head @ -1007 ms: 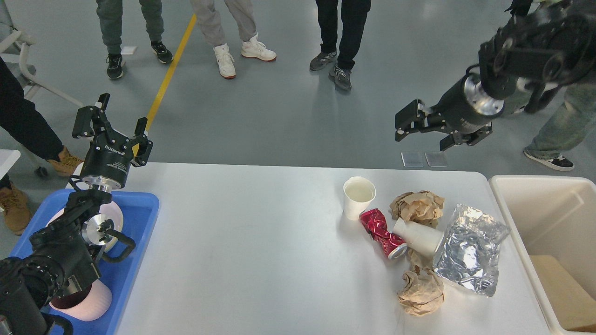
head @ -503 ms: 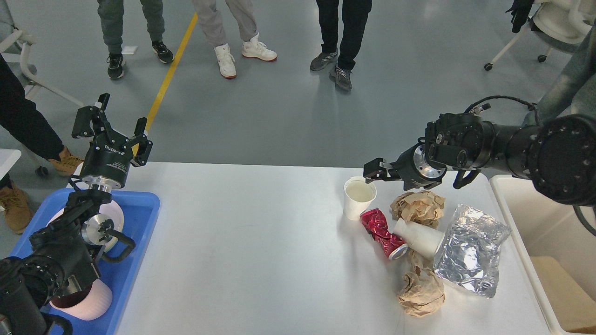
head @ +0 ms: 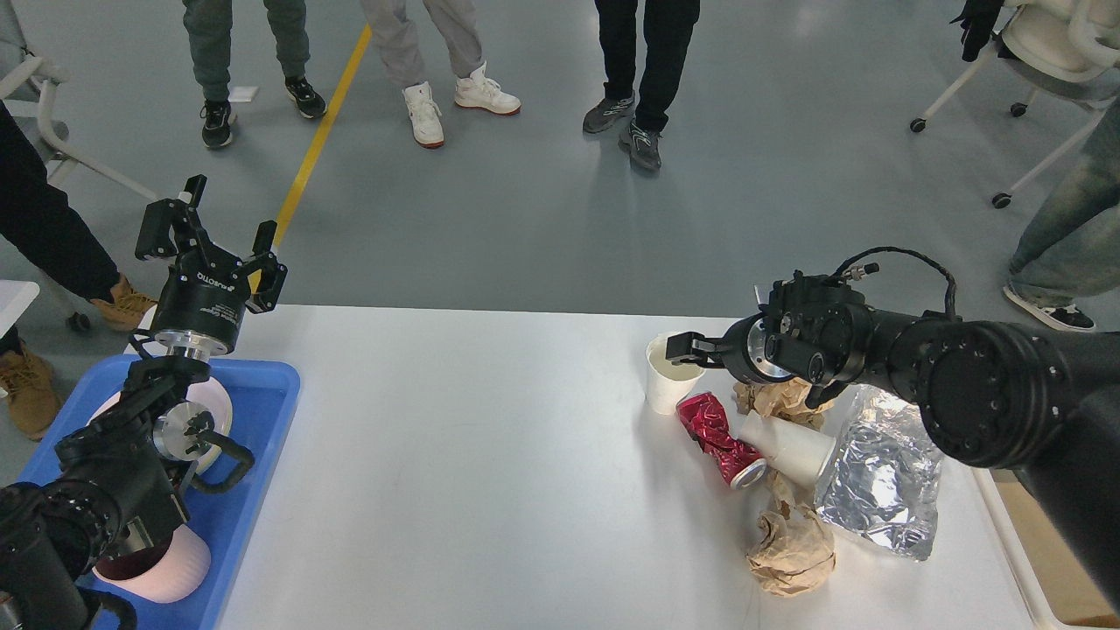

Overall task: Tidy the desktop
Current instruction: 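Lower the right gripper onto the white paper cup and grasp it, then lift the white paper cup with the right gripper and carry it away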

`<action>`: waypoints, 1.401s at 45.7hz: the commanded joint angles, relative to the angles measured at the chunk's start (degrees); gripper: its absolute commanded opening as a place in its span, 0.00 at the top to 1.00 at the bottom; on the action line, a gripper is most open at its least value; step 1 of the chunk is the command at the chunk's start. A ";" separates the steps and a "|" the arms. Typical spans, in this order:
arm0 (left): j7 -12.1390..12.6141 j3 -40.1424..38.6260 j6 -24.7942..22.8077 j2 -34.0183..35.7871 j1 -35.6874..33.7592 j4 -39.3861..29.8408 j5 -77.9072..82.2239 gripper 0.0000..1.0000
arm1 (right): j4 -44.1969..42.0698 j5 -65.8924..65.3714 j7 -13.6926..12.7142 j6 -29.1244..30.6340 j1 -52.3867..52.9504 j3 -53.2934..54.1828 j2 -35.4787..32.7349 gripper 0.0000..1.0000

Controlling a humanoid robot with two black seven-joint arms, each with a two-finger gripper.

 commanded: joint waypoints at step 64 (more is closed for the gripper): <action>0.00 0.00 -0.01 -0.02 0.00 0.00 0.00 0.04 | 19.14 0.09 -2.54 -0.16 20.69 8.08 -13.56 1.00</action>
